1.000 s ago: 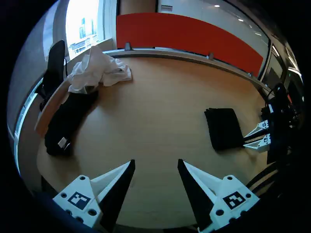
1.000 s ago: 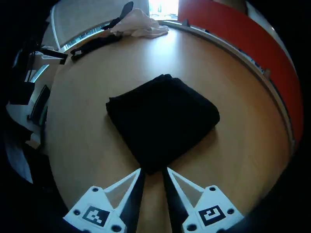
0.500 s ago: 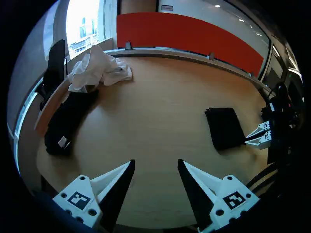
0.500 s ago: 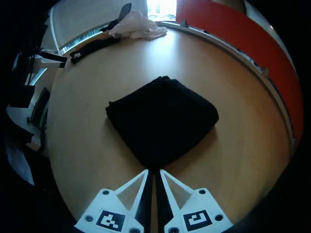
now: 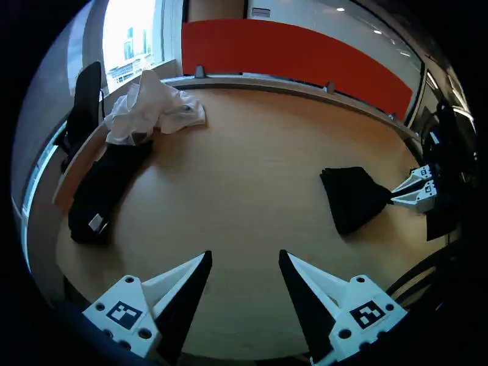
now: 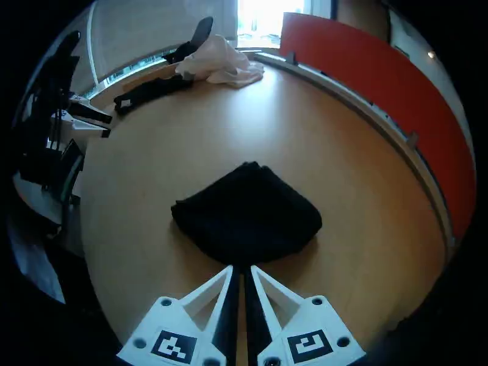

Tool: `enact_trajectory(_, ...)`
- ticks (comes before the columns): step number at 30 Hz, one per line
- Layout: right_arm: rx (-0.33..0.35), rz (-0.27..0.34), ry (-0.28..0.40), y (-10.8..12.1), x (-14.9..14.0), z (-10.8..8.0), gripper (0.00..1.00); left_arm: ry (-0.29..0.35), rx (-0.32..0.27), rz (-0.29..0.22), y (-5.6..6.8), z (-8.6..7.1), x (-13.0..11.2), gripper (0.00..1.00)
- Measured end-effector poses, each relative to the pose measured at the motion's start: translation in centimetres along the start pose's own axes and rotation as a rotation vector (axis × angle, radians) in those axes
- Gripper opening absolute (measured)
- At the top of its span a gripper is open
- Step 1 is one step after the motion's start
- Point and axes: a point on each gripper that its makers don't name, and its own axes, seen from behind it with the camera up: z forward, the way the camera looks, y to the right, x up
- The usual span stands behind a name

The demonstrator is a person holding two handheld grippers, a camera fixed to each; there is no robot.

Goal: Fold towel

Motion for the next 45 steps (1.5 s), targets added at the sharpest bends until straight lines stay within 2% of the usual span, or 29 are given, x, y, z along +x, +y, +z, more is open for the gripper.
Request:
enact_trajectory(6, -0.018, -0.040, 0.050, 1.1, 4.1, -1.3, 0.05, 0.013, -0.008, 0.002, 0.3, -0.1, 0.6, 0.81)
enact_trajectory(15, -0.043, -0.090, 0.141, 2.3, 10.7, -4.3, 0.05, 0.035, -0.015, 0.009, 0.5, -0.3, 1.5, 0.80)
enact_trajectory(21, -0.058, -0.102, 0.184, 3.2, 13.3, -6.3, 0.05, 0.046, -0.025, 0.015, 0.9, -0.3, 2.0, 0.81)
enact_trajectory(36, -0.101, -0.047, 0.191, 7.4, 12.1, -10.1, 0.05, 0.051, -0.049, 0.030, 2.2, -0.2, 2.6, 0.81)
enact_trajectory(45, -0.138, -0.012, 0.176, 11.2, 9.9, -12.3, 0.05, 0.046, -0.052, 0.050, 2.6, 0.0, 2.9, 0.80)
